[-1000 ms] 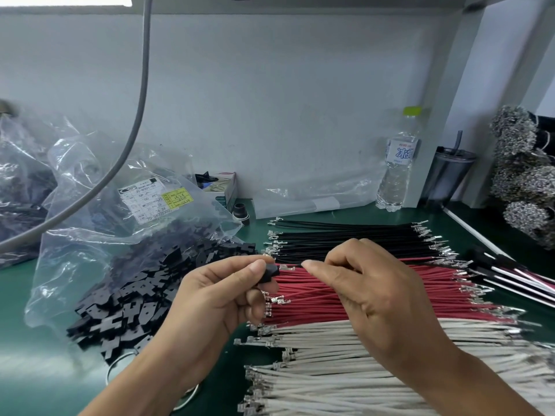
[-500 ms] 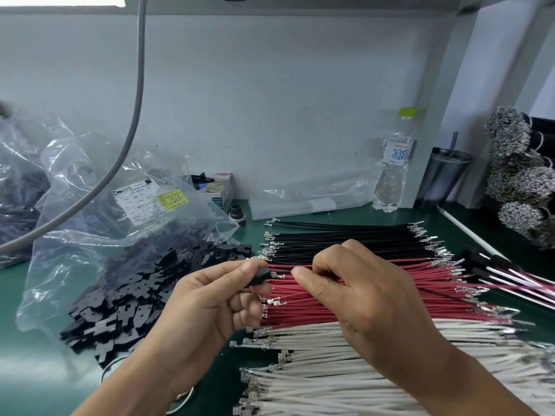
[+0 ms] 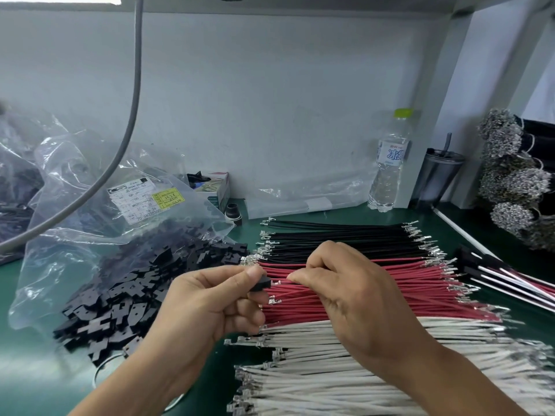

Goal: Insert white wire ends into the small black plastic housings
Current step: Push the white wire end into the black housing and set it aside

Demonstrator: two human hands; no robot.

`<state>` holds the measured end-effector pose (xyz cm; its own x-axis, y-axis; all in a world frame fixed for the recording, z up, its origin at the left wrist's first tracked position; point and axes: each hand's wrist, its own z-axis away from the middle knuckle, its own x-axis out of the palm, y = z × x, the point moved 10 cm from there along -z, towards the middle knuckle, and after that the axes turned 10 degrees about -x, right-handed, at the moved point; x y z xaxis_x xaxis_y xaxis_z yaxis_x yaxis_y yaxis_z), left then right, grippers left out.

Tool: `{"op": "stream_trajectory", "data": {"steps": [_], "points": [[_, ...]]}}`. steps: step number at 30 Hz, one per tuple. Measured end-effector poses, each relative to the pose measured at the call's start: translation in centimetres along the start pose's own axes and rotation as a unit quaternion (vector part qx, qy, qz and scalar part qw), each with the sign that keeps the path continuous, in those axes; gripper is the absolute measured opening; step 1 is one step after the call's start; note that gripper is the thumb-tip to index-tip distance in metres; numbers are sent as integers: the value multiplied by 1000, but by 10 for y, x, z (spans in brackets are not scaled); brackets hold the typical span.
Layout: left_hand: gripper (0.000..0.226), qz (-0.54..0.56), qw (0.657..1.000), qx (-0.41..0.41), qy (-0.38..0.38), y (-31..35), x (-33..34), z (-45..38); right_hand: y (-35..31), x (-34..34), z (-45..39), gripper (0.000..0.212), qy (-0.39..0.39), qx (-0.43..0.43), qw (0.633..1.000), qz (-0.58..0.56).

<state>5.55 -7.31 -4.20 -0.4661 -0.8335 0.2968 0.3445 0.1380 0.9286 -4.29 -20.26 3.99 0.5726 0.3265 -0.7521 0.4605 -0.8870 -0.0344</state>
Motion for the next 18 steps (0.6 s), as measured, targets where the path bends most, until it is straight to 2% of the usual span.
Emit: {"op": "stream_trajectory", "data": {"steps": [4,6,8,11,13,16,18], "points": [[37,34,999,1,-14,-2,6,2,-6,2,1,26,26,11,1000,0],[37,12,1000,19,-9,0,8,4,-2,3,3,24,39,29,998,-25],[37,-94,991,94,29,13,4,7,3,6,5,22,31,43,998,-32],[33,-261,941,207,60,31,9,19,8,1,7,19,28,52,998,-34],[24,-281,932,217,71,32,8,20,10,-5,7,17,24,50,998,-25],[14,-273,938,207,49,30,12,20,7,-9,6,17,23,37,999,8],[9,-266,943,198,37,29,14,20,4,-8,4,22,34,35,999,-7]]}}
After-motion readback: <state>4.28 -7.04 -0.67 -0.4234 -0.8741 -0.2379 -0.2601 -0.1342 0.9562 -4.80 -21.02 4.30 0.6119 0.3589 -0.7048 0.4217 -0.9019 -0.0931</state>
